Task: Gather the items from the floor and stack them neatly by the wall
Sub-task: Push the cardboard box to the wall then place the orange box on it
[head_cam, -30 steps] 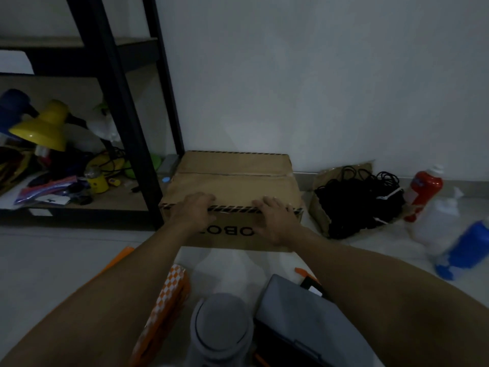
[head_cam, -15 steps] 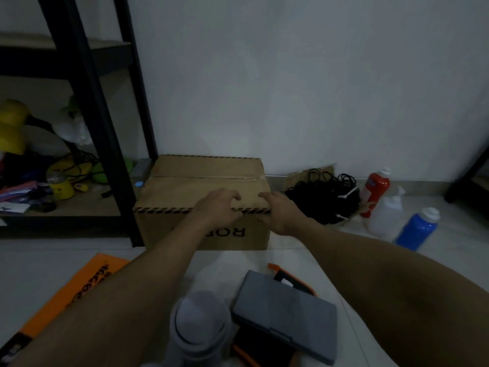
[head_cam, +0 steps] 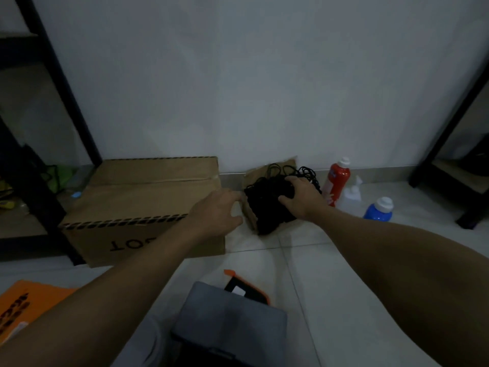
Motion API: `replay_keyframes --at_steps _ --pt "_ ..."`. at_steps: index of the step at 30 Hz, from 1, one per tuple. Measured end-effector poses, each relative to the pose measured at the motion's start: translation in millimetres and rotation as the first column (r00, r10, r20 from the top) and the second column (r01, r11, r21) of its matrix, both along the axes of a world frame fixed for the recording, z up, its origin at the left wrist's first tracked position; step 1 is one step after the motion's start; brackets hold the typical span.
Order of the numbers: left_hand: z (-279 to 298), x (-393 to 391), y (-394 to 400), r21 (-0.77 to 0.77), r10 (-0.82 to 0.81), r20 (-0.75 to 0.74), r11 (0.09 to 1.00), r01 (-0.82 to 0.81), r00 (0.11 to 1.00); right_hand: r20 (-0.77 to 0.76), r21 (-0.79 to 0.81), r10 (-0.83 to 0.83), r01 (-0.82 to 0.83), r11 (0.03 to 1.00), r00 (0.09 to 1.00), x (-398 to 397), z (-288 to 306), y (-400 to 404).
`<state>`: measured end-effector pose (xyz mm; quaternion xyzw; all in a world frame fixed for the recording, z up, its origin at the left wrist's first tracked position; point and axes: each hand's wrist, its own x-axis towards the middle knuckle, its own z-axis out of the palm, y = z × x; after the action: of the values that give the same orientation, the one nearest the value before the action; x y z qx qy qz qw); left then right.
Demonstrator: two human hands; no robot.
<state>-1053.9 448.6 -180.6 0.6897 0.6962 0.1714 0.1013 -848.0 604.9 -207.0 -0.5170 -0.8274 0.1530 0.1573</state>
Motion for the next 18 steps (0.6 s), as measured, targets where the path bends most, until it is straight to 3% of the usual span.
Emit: replay_keyframes --at_steps 4,7,11,15,18 --pt "-28 50 51 -0.067 -0.048 0.024 0.996 0.05 0.999 -0.052 0.0 -0.092 0.092 0.996 0.994 22 -21 28" --pt "-52 76 92 -0.111 0.001 0.081 0.994 0.008 0.997 -0.116 0.001 -0.19 0.192 0.981 0.975 35 -42 45" --pt "-89 97 127 -0.177 0.057 0.101 0.984 -0.038 0.993 -0.244 -0.148 -0.386 0.36 0.921 0.89 40 -73 67" --pt "-123 100 144 -0.197 0.097 0.115 0.978 -0.073 0.989 -0.414 -0.399 -0.586 0.44 0.805 0.697 39 -98 85" --pt "-134 97 148 -0.112 0.119 0.126 0.988 -0.105 0.985 -0.479 -0.711 -0.732 0.275 0.648 0.485 34 -115 96"
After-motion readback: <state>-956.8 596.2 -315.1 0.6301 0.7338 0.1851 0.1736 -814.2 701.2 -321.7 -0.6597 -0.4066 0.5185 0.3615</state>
